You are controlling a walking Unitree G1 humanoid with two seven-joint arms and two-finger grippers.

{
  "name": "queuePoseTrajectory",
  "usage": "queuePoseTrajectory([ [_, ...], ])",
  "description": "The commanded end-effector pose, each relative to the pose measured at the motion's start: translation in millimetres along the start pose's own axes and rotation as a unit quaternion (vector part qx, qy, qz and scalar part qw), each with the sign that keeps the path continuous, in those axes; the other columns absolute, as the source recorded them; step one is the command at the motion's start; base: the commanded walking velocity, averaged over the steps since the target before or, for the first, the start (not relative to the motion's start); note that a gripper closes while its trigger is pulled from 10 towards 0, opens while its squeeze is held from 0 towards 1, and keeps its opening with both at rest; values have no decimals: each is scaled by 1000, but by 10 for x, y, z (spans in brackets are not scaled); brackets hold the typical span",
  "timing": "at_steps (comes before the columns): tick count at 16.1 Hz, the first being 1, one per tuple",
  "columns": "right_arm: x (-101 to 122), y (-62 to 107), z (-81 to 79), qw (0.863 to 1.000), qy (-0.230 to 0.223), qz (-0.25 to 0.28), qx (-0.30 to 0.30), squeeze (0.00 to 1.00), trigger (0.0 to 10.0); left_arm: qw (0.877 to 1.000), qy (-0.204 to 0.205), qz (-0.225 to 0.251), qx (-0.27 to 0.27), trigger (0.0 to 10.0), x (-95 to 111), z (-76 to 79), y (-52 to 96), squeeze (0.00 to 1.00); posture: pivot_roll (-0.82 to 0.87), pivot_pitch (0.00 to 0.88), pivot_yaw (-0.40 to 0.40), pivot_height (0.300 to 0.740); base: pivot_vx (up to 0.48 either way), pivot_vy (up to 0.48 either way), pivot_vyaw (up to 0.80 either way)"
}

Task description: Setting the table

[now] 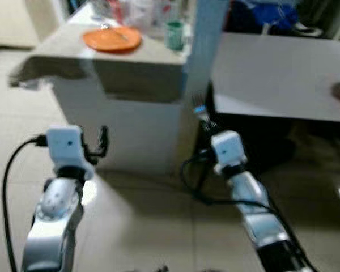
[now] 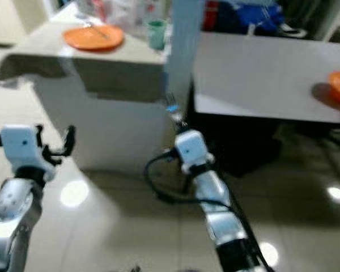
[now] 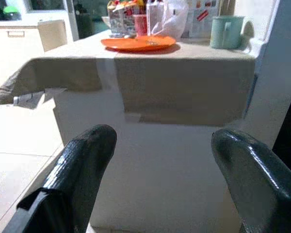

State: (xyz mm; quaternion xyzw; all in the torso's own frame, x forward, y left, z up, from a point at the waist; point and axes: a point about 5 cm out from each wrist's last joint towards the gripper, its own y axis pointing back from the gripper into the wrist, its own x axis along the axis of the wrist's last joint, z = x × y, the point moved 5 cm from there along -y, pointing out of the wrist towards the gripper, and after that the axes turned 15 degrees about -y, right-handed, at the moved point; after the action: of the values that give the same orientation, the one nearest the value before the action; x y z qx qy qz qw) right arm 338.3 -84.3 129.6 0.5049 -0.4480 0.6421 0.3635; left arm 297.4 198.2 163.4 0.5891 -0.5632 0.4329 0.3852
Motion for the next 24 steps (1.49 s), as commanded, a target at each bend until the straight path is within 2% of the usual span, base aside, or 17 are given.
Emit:
queuePoseTrajectory([
  [1,43,-25,94,1000,10,7,-11,0,0,1000,-5,9,-4,10000,38,19,-12,0,-3,41,31,740,0,-454,0],
  [9,66,-28,50,1000,11,17,-13,0,0,1000,-10,16,-12,10000,61,29,-71,0,-14,40,50,740,0,-436,0],
  [13,46,12,45,1000,12,16,-13,0,0,1000,-15,9,-9,10000,28,28,-84,0,-19,43,51,740,357,-314,0],
  [20,44,46,47,1000,16,15,-12,0,0,1000,-10,15,-12,10000,48,64,-110,0,-33,41,51,740,435,0,0],
  [24,44,53,28,1000,16,15,-10,0,0,999,-29,20,-20,10000,66,95,-115,0,-35,38,56,740,463,0,0],
])
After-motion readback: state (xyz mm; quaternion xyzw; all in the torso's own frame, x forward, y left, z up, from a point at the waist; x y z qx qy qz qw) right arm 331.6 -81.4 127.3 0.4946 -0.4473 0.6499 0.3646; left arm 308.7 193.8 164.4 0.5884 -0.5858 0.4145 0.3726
